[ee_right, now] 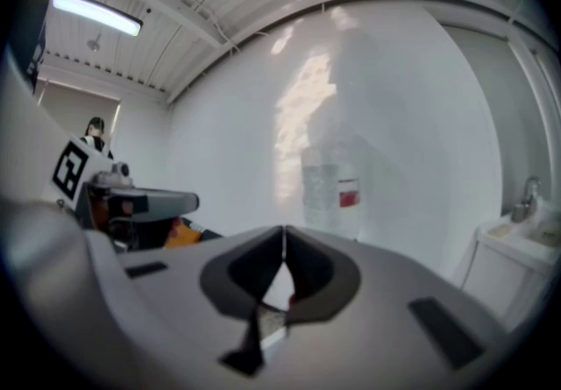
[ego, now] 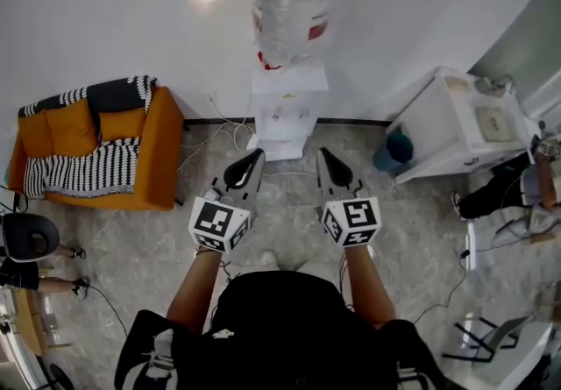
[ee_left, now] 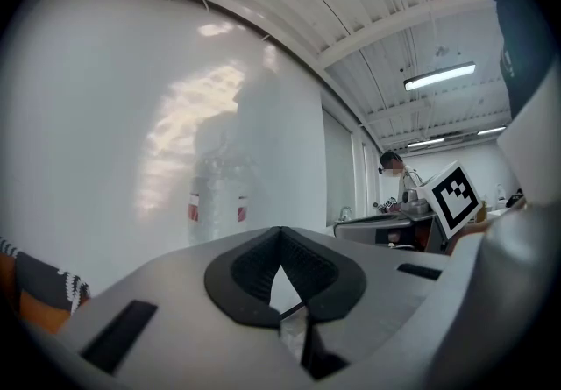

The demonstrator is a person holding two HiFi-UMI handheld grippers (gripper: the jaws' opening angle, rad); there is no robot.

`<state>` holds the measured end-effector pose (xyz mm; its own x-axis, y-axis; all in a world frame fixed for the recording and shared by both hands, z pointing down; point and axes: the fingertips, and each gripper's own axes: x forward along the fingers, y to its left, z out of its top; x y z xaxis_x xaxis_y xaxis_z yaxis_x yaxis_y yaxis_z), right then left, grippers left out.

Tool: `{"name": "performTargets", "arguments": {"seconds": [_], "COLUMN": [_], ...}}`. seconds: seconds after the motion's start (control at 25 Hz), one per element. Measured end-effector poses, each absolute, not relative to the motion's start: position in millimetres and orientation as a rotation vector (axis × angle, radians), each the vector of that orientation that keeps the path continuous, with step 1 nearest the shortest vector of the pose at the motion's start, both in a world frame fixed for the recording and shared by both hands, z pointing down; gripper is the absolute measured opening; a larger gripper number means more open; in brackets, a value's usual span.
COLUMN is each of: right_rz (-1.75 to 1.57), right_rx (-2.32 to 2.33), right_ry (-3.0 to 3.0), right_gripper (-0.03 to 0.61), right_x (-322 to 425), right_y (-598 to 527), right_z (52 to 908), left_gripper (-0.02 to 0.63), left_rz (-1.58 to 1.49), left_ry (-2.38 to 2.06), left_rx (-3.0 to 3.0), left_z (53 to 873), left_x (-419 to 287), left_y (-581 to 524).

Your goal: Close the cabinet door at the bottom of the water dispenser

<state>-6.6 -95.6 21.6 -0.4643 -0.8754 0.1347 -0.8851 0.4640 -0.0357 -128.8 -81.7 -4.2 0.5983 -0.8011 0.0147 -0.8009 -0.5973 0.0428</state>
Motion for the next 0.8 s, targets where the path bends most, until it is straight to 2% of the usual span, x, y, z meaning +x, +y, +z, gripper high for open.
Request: {"name": "performTargets", "arguments": {"seconds": [0.8], "right_rz": [0.224], "right_rx": [1.425], "right_ry": [-2.614], "right_gripper": [0.034], "right_x": [28.5], "right_y": [-140.7], "right_z": [71.4], "left_gripper": [0.008], "left_rz": [0.054], "left_ry": [-1.499], "left_rx": [2.583], "left_z": [56.9], "left_x": [-103.8], "left_y": [-110.2]}}
